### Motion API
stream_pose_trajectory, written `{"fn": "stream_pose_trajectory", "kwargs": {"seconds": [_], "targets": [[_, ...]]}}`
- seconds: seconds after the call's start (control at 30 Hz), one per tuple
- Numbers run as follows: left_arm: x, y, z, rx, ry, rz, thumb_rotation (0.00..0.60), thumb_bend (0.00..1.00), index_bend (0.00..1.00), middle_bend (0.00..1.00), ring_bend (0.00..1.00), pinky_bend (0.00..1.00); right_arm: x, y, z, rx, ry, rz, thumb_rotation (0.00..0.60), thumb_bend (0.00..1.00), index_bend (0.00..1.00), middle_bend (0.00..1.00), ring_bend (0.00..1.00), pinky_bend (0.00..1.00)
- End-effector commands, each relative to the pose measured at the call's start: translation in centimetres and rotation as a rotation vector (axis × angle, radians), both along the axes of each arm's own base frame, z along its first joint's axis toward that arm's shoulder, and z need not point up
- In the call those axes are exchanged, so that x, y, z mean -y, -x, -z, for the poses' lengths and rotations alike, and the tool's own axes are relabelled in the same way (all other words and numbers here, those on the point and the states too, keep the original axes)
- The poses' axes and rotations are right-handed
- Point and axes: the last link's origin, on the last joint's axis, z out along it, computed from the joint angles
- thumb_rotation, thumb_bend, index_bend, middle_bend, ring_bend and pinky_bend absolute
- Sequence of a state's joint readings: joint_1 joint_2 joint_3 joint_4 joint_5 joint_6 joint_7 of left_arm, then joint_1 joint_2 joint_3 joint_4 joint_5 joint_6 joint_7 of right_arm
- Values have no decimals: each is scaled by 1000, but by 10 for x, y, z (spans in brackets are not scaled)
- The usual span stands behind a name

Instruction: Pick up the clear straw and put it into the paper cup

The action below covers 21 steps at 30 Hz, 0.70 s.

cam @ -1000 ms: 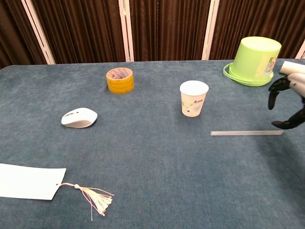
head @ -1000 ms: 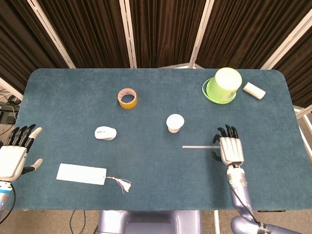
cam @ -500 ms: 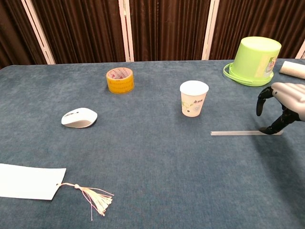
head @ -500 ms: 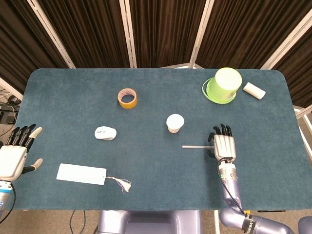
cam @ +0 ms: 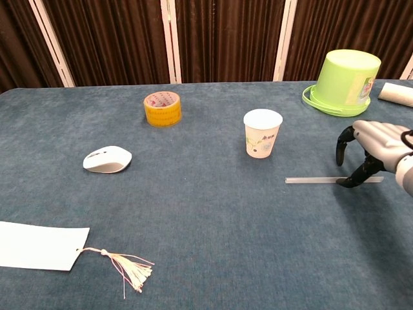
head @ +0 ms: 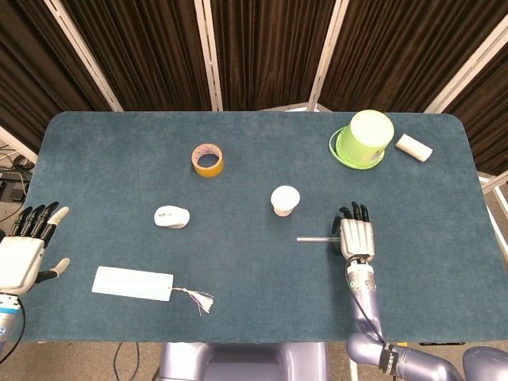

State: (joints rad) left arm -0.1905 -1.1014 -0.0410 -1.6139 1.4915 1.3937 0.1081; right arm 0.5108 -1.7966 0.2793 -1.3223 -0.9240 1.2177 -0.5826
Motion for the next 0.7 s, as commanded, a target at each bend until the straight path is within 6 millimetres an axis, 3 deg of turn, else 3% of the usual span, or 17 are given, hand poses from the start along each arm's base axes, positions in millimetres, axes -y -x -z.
{"fn": "stream_pose_trajectory", "kwargs": {"seconds": [0.03,0.7], "targets": [[0,0,0,0,0,0,600,252,0,0,0,0,2,-1,4,5,-7,2,600,213,552,209,0,0],[-1,0,0,2,2,-3,600,253,0,0,0,0,4,-1,15,7,-53,36,600,304,552,209,0,0]]}}
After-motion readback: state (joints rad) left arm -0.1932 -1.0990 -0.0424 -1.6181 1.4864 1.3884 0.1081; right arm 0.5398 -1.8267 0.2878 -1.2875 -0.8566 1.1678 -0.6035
